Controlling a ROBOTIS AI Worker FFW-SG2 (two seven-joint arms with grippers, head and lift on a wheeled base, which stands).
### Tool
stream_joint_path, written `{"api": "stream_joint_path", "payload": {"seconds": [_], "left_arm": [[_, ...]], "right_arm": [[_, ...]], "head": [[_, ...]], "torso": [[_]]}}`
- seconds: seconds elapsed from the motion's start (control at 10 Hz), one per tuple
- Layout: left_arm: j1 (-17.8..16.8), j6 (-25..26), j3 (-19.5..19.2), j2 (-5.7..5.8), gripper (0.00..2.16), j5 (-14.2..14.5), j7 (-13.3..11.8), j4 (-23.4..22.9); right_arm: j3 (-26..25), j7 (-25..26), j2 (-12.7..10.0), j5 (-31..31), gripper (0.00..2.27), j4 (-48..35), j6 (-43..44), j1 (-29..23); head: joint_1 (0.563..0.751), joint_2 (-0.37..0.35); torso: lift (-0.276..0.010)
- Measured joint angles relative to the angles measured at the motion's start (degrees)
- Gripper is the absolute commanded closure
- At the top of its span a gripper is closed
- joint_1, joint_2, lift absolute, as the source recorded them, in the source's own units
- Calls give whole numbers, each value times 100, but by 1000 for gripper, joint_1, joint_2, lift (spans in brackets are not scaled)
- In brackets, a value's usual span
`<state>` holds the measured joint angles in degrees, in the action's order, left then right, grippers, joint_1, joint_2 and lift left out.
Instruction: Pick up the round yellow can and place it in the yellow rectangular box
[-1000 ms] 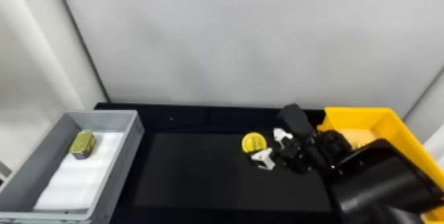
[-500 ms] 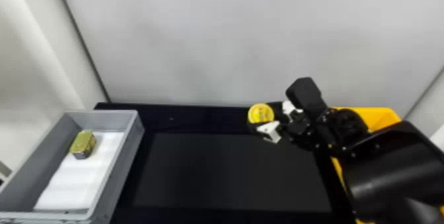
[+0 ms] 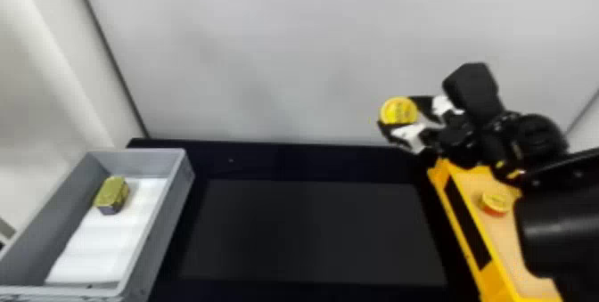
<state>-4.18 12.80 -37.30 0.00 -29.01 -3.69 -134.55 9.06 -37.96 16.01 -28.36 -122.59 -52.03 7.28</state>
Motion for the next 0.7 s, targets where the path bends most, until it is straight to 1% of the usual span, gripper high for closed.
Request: {"api": "stream_joint_path", "payload": {"seconds": [0.4,0.7], "left_arm": [[2,25,-31,0,-1,-9,0,-14],[36,56,-72,0,-1,-20,3,-37]], "right_arm": [[-124,15,27,-417,829,-651,-340,-29],[-373,15,30,-671,829,-998,-427,-113]], "head": [[686,14],[686,14]], "torso": [[-56],[-56]]}}
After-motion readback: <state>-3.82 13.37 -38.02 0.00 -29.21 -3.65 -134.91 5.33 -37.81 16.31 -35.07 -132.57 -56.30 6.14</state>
